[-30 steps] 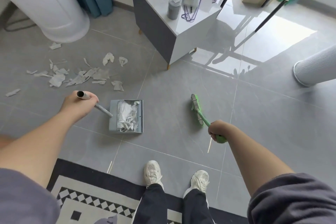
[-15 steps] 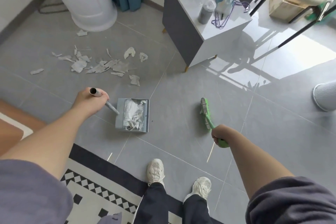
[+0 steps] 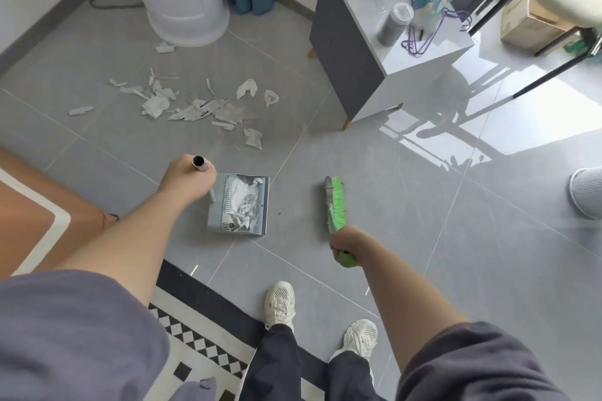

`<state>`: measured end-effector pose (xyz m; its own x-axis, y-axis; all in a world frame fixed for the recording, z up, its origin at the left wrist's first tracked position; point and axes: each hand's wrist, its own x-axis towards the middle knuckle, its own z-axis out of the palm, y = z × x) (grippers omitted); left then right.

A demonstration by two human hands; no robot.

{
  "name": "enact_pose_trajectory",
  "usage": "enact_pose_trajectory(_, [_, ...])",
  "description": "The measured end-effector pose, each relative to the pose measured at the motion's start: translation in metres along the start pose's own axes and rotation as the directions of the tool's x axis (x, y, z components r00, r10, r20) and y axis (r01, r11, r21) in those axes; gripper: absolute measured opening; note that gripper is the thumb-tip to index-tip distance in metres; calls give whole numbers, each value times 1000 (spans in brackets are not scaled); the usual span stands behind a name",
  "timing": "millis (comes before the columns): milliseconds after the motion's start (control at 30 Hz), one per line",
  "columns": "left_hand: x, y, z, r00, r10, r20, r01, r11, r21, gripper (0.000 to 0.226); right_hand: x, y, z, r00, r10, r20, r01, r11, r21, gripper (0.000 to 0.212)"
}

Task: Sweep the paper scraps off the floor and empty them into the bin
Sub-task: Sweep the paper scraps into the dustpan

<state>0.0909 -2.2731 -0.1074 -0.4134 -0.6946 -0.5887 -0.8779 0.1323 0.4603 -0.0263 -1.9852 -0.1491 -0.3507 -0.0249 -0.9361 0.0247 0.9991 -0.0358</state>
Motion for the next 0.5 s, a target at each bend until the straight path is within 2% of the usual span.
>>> enact_pose_trajectory(133, [-6,-2,2,1000,-21,-6,21,1000,-22,31,-14,-44,19,988,-114,100,115,993,-4,32])
enact_pose_trajectory(233, [-9,-3,2,1000,-29,-8,29,999,-41,31,-17,-63,28,976,-129,177,120,991,62,30])
enact_pose_trajectory(367, [-13,-3,2,1000,-29,-6,28,998,-51,29,-20,-66,29,947,-78,311,-57,913,403,19])
enact_pose_trajectory(500, [-17,-2,0,998,-53,-22,52,997,-51,30,-24,-45,14,921,-88,380,-149,820,552,16])
